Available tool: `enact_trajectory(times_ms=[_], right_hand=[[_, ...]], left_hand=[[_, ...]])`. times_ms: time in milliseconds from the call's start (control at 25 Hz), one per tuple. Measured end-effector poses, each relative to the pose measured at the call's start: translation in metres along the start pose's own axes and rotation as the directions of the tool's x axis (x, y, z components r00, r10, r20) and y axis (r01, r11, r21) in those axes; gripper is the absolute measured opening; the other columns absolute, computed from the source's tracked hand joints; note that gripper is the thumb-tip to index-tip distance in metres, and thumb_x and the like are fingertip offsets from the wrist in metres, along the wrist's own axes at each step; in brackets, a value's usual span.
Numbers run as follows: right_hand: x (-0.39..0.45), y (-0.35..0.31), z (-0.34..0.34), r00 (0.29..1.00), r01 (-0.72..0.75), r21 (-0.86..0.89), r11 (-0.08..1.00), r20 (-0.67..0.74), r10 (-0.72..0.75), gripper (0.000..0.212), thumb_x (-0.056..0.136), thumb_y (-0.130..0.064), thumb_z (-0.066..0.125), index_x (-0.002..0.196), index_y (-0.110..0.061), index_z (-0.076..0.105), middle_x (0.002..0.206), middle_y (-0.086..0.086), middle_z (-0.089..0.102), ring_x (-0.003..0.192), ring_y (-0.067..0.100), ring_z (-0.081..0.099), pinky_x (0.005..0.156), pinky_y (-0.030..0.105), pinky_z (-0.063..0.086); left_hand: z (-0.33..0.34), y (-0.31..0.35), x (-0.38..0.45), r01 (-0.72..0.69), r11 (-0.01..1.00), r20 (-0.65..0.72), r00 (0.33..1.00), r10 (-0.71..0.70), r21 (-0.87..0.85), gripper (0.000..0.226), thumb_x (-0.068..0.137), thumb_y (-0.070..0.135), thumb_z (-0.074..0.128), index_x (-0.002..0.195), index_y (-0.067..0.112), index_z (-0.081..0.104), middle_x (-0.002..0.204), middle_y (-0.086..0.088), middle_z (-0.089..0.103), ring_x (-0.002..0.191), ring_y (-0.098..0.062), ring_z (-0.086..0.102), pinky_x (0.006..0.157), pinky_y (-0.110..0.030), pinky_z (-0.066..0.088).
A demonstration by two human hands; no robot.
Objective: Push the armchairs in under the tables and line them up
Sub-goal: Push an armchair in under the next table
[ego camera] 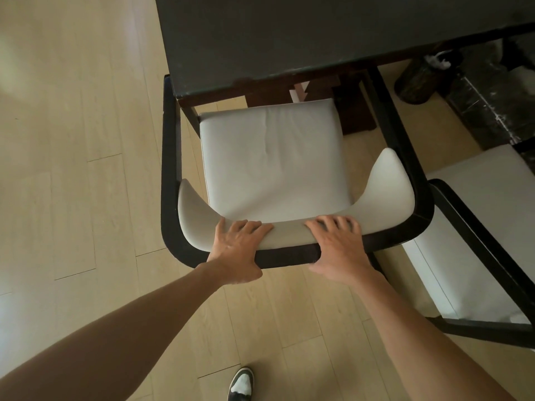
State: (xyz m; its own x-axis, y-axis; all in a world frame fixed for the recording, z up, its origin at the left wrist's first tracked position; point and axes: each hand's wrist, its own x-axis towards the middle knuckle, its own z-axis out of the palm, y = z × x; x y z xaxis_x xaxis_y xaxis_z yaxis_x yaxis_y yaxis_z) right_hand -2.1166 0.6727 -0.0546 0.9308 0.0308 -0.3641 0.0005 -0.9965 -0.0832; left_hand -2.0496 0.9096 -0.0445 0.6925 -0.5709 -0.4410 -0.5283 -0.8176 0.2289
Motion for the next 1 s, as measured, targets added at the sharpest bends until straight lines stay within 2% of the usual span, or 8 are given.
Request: enact_trajectory(times_ms=[240,400,480,560,680,760,880,1000], right_hand=[[0.002,0.000,-0.005,0.999,0.010,0.035,0.999,0.044,-0.012,0.086,0.069,-0.051,0.077,0.143,-0.033,0.036,0.140,-0.003,0.043,0.130,0.025,0.037,0.114,0.048,0.019],[-0.008,-0.015,-0.009,0.994,-0.075,0.064,0.995,0.083,0.070,0.085,0.076,-0.040,0.076,0.146,-0.027,0.030,0.148,0.004,0.039,0.141,0.030,0.029,0.119,0.054,0.014],[-0.021,-0.029,-0.011,0.988,-0.120,0.124,0.985,0.108,0.107,0.086,0.084,-0.041,0.071,0.152,-0.020,0.022,0.159,0.010,0.026,0.151,0.033,0.014,0.122,0.058,0.010],[-0.044,-0.040,-0.020,0.982,-0.137,0.186,0.973,0.151,0.110,0.089,0.091,-0.038,0.067,0.158,-0.016,0.013,0.168,0.010,0.010,0.155,0.031,0.003,0.124,0.056,0.011],[-0.095,-0.038,-0.043,0.970,-0.184,0.304,0.935,0.208,0.124,0.077,0.095,-0.031,0.064,0.158,-0.014,0.023,0.167,0.010,0.019,0.153,0.029,0.018,0.123,0.051,0.021],[-0.135,-0.024,-0.054,0.961,-0.235,0.344,0.909,0.223,0.164,0.069,0.095,-0.028,0.064,0.155,-0.014,0.031,0.162,0.011,0.031,0.147,0.030,0.033,0.119,0.048,0.032],[-0.186,-0.001,-0.065,0.919,-0.326,0.326,0.887,0.332,0.215,0.060,0.095,-0.027,0.063,0.149,-0.014,0.039,0.150,0.012,0.046,0.132,0.030,0.052,0.102,0.040,0.048],[-0.233,0.042,-0.093,0.900,-0.362,0.338,0.869,0.371,0.230,0.054,0.094,-0.030,0.064,0.144,-0.019,0.046,0.141,0.009,0.056,0.121,0.027,0.060,0.093,0.039,0.052]], left_hand=[[0.004,-0.003,0.003,-0.005,1.000,0.002,1.000,0.005,0.018,0.099,0.064,0.046,0.074,0.148,0.041,0.022,0.149,0.009,0.040,0.140,-0.021,0.032,0.118,-0.061,0.011],[0.007,0.000,0.002,-0.006,0.999,0.009,1.000,0.005,0.032,0.100,0.063,0.046,0.073,0.148,0.042,0.022,0.150,0.007,0.039,0.140,-0.024,0.031,0.117,-0.063,0.011],[0.005,-0.001,0.005,0.012,0.998,0.034,0.999,-0.014,0.056,0.102,0.060,0.047,0.073,0.148,0.042,0.022,0.150,0.002,0.038,0.138,-0.028,0.034,0.116,-0.063,0.013],[0.003,0.001,0.002,0.046,0.995,0.051,0.997,-0.051,0.087,0.098,0.063,0.049,0.074,0.147,0.038,0.024,0.141,-0.004,0.043,0.130,-0.031,0.041,0.114,-0.057,0.022],[-0.003,0.026,-0.016,0.106,0.982,-0.018,0.994,-0.104,0.156,0.074,0.073,0.038,0.075,0.135,0.020,0.039,0.116,-0.006,0.050,0.108,-0.028,0.049,0.099,-0.041,0.044],[-0.012,0.059,-0.032,0.142,0.981,0.002,0.990,-0.143,0.135,0.073,0.077,0.044,0.074,0.133,0.012,0.040,0.122,-0.010,0.049,0.110,-0.030,0.051,0.093,-0.039,0.050],[-0.032,0.111,-0.048,0.096,0.995,0.168,0.981,-0.093,-0.011,0.068,0.083,0.048,0.067,0.138,0.018,0.043,0.127,-0.006,0.056,0.109,-0.027,0.059,0.088,-0.039,0.053],[-0.063,0.179,-0.060,0.035,0.999,0.186,0.982,-0.028,-0.034,0.057,0.082,0.048,0.063,0.131,0.022,0.050,0.122,-0.001,0.062,0.105,-0.022,0.061,0.088,-0.038,0.053]])
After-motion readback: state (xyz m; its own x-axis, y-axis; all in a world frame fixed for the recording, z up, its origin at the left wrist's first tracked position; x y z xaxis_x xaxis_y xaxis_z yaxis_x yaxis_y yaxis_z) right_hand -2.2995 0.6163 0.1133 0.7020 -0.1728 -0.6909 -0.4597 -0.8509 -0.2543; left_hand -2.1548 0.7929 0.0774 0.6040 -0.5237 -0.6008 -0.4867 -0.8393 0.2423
